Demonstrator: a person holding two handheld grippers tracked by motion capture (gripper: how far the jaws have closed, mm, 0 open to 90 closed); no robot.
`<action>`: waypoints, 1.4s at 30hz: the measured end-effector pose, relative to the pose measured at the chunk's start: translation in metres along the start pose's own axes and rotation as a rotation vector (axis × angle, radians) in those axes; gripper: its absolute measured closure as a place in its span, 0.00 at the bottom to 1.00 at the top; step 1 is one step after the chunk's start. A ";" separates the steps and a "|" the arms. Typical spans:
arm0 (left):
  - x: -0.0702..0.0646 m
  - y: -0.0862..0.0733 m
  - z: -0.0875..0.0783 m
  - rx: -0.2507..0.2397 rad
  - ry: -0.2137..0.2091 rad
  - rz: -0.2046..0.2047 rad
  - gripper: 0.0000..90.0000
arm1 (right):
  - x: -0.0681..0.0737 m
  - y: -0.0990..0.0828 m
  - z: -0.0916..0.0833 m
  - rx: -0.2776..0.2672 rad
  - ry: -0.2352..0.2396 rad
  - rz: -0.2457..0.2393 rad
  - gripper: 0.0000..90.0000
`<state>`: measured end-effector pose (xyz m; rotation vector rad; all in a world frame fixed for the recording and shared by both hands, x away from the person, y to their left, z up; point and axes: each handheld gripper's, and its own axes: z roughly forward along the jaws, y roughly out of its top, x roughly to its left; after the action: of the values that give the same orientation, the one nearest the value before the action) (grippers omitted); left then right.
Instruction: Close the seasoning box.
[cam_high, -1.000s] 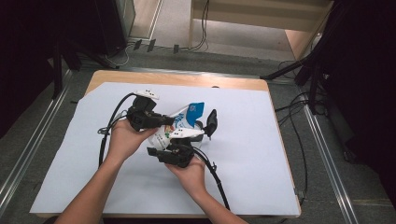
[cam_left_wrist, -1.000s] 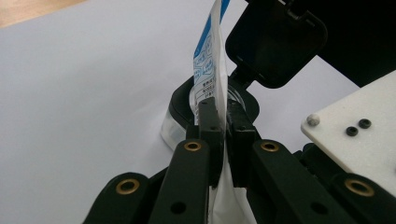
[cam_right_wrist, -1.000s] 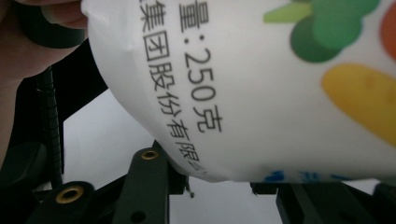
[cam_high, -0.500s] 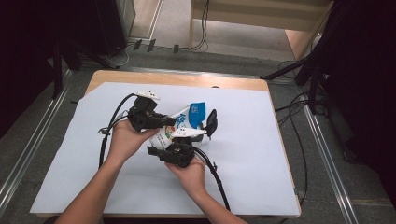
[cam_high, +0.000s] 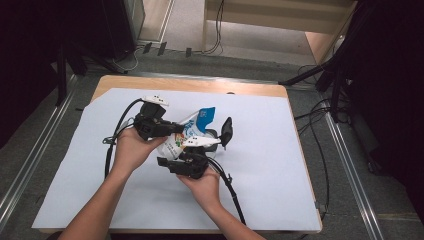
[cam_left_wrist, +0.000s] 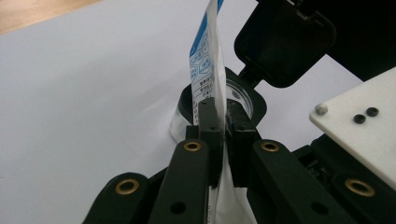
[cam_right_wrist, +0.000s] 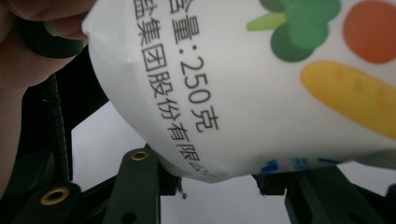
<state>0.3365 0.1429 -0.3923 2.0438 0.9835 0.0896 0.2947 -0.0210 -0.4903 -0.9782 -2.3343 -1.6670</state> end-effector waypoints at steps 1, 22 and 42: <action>0.000 0.000 0.000 -0.001 0.001 -0.002 0.99 | 0.000 0.000 0.000 -0.001 -0.007 -0.002 0.66; -0.007 0.000 0.006 -0.012 -0.048 -0.002 0.96 | -0.001 0.001 -0.001 0.002 0.036 0.041 0.75; -0.004 0.000 0.008 -0.008 -0.051 -0.037 0.96 | -0.004 0.002 0.003 0.005 0.055 0.055 0.77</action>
<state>0.3366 0.1355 -0.3964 2.0101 0.9874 0.0216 0.2996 -0.0201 -0.4919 -0.9735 -2.2545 -1.6453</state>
